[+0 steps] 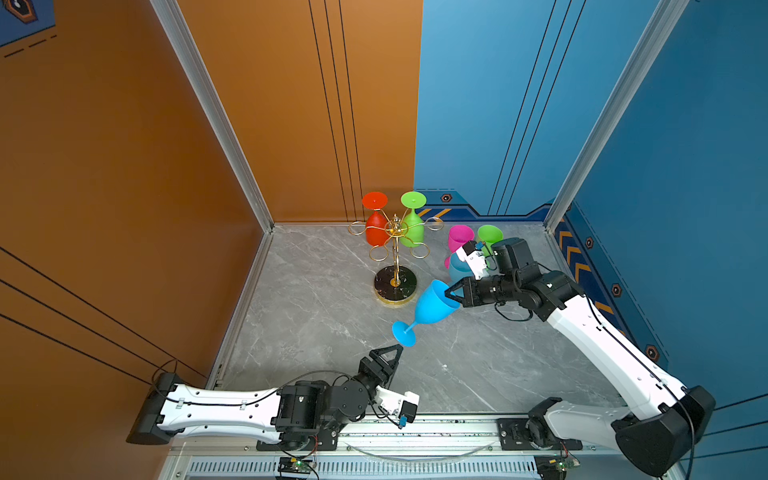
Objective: Take the wine glass off the wine glass rack
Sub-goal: 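Open the left gripper off the foot while the right carries the glass away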
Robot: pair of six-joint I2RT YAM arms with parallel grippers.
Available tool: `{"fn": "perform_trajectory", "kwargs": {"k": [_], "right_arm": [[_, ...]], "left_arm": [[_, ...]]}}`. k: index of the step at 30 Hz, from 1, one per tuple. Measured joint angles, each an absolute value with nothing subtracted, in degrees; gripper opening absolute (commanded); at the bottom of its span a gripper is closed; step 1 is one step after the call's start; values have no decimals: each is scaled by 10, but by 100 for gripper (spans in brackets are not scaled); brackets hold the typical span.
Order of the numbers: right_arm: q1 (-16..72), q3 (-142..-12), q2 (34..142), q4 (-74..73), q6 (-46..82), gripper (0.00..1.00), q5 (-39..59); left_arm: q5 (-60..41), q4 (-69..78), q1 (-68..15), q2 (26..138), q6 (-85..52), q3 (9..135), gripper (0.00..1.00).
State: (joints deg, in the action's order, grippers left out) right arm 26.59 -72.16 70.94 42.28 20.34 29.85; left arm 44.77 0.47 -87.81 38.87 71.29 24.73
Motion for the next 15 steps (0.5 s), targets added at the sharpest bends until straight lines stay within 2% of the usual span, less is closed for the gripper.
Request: {"fn": "perform_trajectory", "kwargs": {"k": [4, 12, 13, 15], "right_arm": [[246, -722, 702, 454, 180, 0, 246], [203, -722, 700, 503, 142, 0, 131], [196, -722, 700, 507, 138, 0, 116], [183, -722, 700, 512, 133, 0, 83]], "left_arm": [[452, 28, -878, 382, 657, 249, 81], [496, 42, -856, 394, 495, 309, 85], [502, 42, -852, 395, 474, 315, 91], [513, 43, -843, 393, 435, 321, 93]]}}
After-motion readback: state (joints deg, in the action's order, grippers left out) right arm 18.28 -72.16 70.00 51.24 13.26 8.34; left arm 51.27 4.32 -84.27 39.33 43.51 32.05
